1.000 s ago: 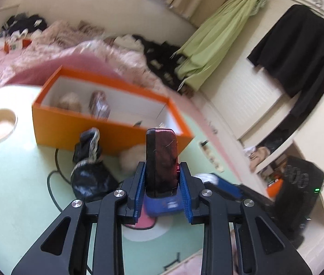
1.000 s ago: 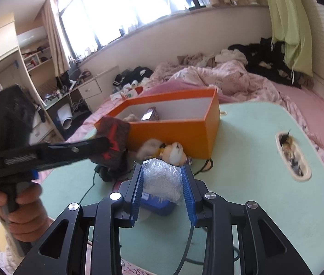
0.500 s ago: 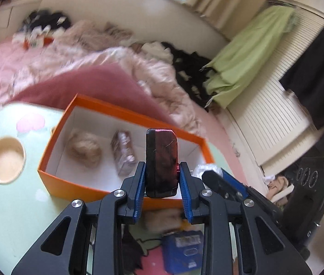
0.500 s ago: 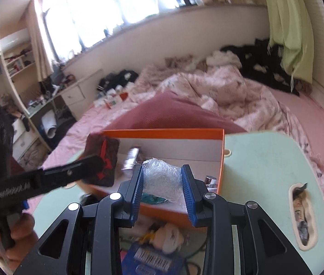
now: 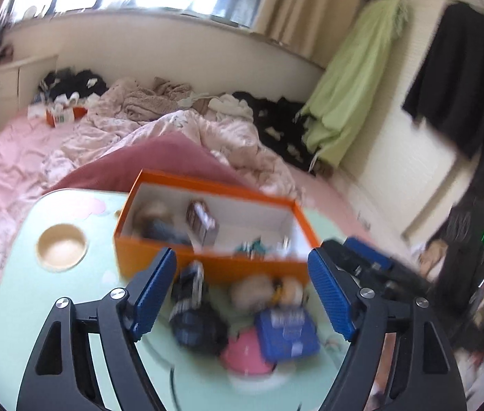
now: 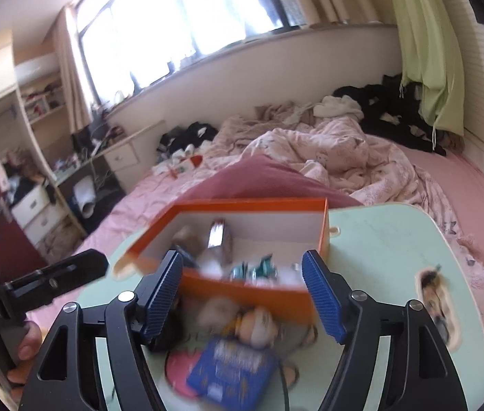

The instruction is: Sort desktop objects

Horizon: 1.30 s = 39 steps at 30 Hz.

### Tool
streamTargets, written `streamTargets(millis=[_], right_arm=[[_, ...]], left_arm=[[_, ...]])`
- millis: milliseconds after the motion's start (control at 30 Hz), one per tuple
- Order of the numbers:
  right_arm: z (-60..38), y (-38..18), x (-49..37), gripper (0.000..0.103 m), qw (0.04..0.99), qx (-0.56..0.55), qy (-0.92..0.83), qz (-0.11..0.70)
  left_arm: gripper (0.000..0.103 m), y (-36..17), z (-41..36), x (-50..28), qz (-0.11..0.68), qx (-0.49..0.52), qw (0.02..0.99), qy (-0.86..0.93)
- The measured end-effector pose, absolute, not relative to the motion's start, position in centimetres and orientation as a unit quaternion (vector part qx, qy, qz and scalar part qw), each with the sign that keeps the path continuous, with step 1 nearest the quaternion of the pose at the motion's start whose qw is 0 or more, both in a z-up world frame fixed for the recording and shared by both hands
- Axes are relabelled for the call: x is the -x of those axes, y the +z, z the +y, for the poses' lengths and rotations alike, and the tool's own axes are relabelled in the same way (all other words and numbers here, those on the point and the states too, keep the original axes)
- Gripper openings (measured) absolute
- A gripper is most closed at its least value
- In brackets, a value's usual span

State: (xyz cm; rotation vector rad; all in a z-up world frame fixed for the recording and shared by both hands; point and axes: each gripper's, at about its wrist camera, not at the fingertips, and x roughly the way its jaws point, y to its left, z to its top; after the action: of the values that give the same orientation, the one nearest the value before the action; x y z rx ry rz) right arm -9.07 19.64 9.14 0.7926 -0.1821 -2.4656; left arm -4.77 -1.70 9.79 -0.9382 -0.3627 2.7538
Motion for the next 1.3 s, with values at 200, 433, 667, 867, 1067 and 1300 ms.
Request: streamTargets(millis=[200,433,667,867,1067,1300], right_arm=[[20.2,7.6,3.5,0.082,0.253,-0.315,-0.915,0.021],[20.1,3.7,0.7,0.082,0.271,-0.36,-0.891,0.057],[18.7,1.5,1.6,0.087,0.262,-0.398,-0.875,0.09],[18.9,0.4,2.1,0.102,0.243,-0.409,-0.874,0.095],[19.1,0.2,2.2,0.103,0.245,-0.405,-0.876,0.094],[19.1,0.2,2.1,0.103,0.247,-0.403,-0.876,0.094]], left_arm=[[0.079,6.1,-1.0,0.0,-0.044,0.36,0.086,0.928],[0.079,2.1,-2.7,-1.3,-0.041,0.388,0.03,0.92],[0.082,0.7,-2.5,-0.9,-0.02,0.387,-0.003,0.922],[0.093,0.0,-1.6,-1.3,-0.005,0.365,-0.004,0.931],[0.103,-0.2,-1.5,-1.4,-0.001,0.355,0.011,0.935],[0.103,-0.2,-1.5,-1.4,0.0,0.347,0.016,0.938]])
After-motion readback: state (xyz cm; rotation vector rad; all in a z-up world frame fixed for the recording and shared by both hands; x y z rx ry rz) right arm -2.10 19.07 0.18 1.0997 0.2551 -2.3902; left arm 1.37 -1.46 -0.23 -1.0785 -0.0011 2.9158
